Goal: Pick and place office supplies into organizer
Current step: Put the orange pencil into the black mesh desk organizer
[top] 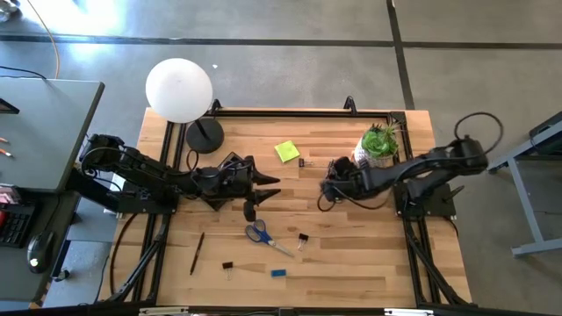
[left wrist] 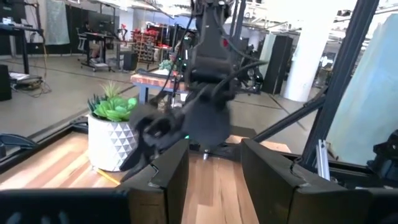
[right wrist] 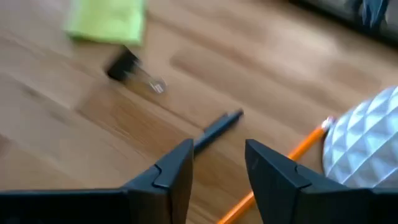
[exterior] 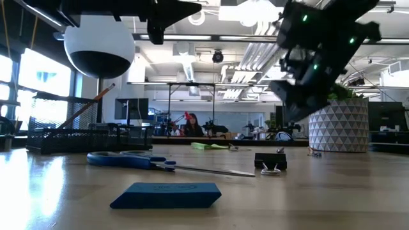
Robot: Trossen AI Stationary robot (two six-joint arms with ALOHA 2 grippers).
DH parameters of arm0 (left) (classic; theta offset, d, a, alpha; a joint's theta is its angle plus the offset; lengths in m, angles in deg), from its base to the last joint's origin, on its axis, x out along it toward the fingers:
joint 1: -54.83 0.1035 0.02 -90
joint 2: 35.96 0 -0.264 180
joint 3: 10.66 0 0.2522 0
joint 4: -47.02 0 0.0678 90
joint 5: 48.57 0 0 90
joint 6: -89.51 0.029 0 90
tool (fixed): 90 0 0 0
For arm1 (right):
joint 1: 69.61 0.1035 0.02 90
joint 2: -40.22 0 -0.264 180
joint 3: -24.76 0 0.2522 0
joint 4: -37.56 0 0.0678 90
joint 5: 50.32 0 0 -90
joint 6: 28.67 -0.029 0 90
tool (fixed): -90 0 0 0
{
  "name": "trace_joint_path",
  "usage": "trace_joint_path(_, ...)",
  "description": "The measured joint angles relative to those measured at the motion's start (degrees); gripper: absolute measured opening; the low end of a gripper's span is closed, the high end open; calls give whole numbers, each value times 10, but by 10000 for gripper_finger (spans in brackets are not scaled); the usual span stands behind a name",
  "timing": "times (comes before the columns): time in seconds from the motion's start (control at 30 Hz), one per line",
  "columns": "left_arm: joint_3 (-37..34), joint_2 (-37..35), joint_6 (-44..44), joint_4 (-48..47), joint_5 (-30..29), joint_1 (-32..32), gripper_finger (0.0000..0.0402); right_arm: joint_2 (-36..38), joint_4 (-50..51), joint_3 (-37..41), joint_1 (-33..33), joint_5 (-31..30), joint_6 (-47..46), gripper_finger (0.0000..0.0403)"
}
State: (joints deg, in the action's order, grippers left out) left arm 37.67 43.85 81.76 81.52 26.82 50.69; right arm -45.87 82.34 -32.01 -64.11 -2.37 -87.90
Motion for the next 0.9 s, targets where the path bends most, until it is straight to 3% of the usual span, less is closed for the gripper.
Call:
trace_joint_path(0.37,0,0,-1,-12,16,0,136,-78,35,0,-14,2,-100,138)
trace_joint_path(0.9,0,0,-12,-14,38,0,136,-85,54,0,9,8,-233,138)
